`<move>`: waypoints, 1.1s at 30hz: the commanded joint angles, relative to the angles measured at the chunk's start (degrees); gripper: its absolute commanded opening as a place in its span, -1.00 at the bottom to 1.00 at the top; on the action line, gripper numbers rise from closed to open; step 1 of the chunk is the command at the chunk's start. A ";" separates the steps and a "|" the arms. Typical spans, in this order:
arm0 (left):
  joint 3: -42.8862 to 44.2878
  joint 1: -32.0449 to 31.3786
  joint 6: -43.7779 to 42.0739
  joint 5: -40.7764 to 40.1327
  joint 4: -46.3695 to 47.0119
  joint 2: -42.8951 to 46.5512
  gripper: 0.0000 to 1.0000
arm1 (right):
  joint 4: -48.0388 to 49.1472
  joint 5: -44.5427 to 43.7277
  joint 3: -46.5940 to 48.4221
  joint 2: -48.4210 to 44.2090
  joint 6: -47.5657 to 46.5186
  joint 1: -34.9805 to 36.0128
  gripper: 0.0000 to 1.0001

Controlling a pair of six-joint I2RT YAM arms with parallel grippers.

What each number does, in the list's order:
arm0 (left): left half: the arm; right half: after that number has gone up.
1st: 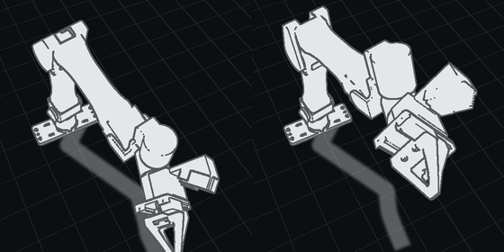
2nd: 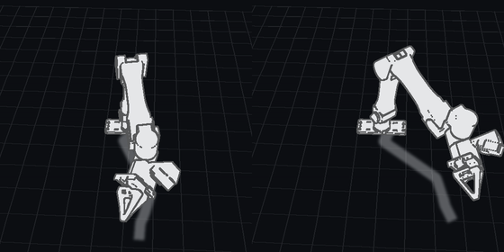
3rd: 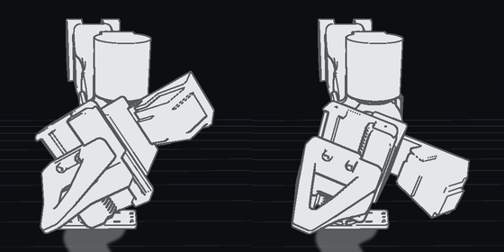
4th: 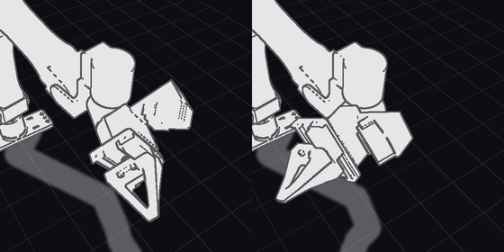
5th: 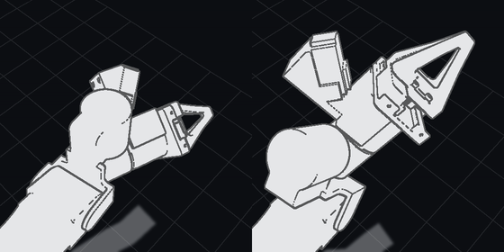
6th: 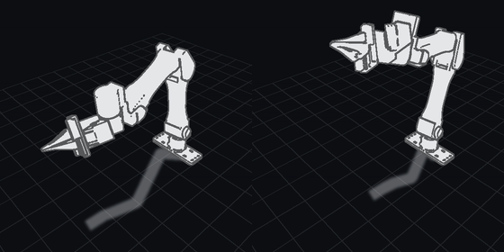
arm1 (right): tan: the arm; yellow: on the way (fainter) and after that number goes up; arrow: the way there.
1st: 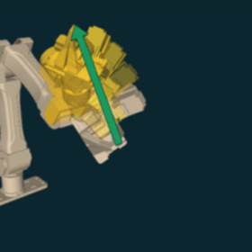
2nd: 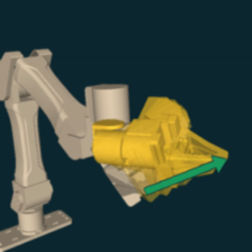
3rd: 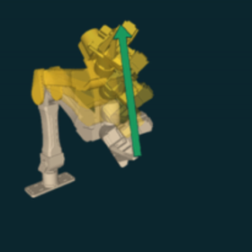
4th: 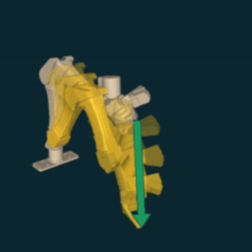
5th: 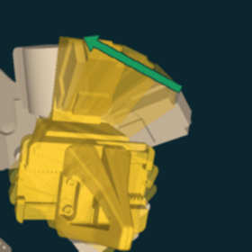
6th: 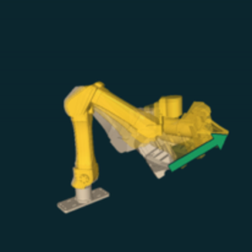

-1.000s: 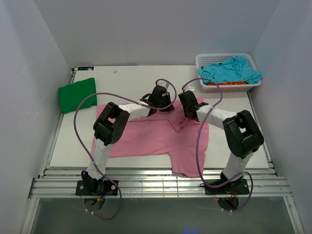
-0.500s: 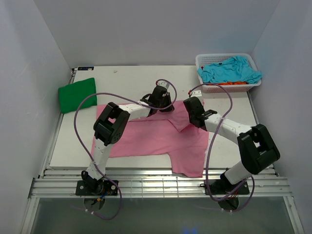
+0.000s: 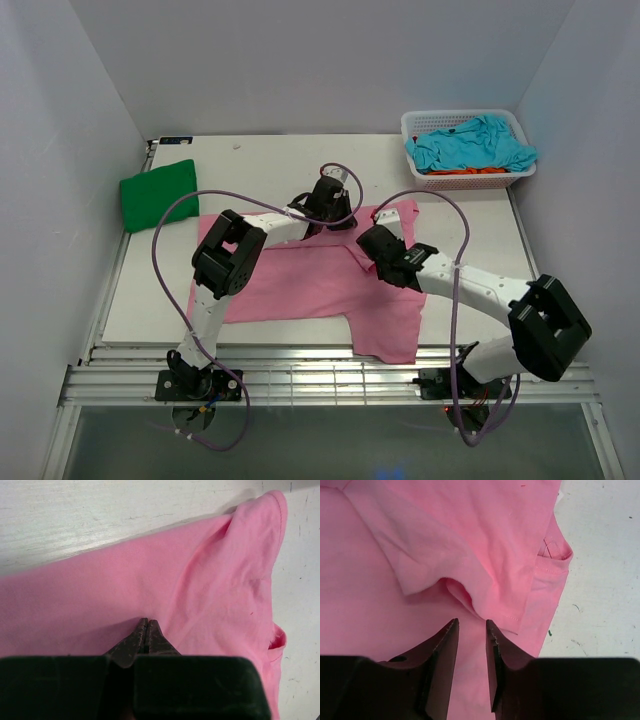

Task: Fold and stack the t-shirts
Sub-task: Fold the tshirt

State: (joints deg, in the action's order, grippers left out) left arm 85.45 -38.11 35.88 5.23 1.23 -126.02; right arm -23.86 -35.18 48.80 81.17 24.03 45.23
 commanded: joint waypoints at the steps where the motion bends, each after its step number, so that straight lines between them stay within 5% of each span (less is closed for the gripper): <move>1: 0.15 -0.48 -1.07 -0.40 -0.62 1.83 -1.00 | -4.61 -3.66 -0.46 -4.69 4.44 2.05 -0.30; 9: 0.07 -0.48 -1.34 -0.49 -0.97 3.05 -1.00 | 2.50 -5.52 -0.90 -5.42 -0.21 2.58 -0.22; 16: 0.24 -0.48 -2.13 -1.36 -2.64 3.85 -1.00 | 9.78 4.31 -2.38 -0.66 -1.00 2.75 -0.26; 33: -0.72 -0.56 -2.92 -2.33 -2.82 3.85 -1.00 | 17.97 9.78 -2.39 5.48 -2.15 2.76 -0.17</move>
State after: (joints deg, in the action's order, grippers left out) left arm 85.27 -38.28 33.85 3.79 -1.26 -125.97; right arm -8.80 -26.28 44.40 85.03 22.28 47.72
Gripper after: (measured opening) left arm 0.022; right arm 0.417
